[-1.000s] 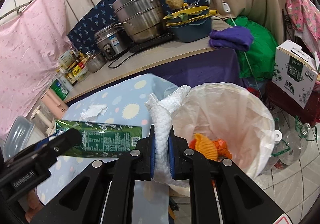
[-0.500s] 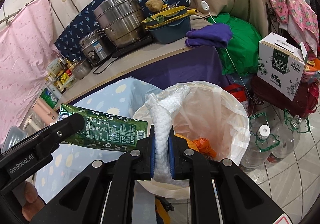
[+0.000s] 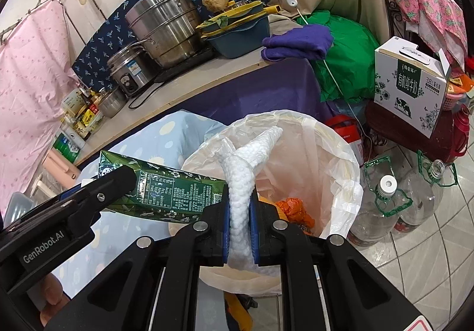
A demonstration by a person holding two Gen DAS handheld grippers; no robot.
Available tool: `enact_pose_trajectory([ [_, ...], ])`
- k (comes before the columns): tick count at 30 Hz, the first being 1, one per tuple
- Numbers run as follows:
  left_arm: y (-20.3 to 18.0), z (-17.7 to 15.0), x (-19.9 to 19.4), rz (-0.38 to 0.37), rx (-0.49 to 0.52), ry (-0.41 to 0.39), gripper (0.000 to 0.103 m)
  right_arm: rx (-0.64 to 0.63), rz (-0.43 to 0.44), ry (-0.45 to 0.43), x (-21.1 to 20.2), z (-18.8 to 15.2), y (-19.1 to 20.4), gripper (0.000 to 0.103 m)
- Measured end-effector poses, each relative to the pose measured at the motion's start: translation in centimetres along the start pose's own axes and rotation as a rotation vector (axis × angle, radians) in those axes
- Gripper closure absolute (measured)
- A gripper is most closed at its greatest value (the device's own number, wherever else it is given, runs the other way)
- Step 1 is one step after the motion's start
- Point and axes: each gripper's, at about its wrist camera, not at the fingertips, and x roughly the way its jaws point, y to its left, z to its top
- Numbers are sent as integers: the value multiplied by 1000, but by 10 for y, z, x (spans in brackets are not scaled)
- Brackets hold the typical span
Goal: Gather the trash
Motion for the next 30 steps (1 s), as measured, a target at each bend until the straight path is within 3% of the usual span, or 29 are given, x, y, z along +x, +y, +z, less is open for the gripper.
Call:
enact_pose_trajectory([
  [11,1,-1,6,-9,-7,8,51,3,-8,-3,2,0,1,87],
  [19,8,1,3,-1,-31,-8,44,12,-18,-35,-4,2,4,65],
  [30,31,-1,-5,14,-77,-18,40,-21,-7,-27,-3,2,22,65],
])
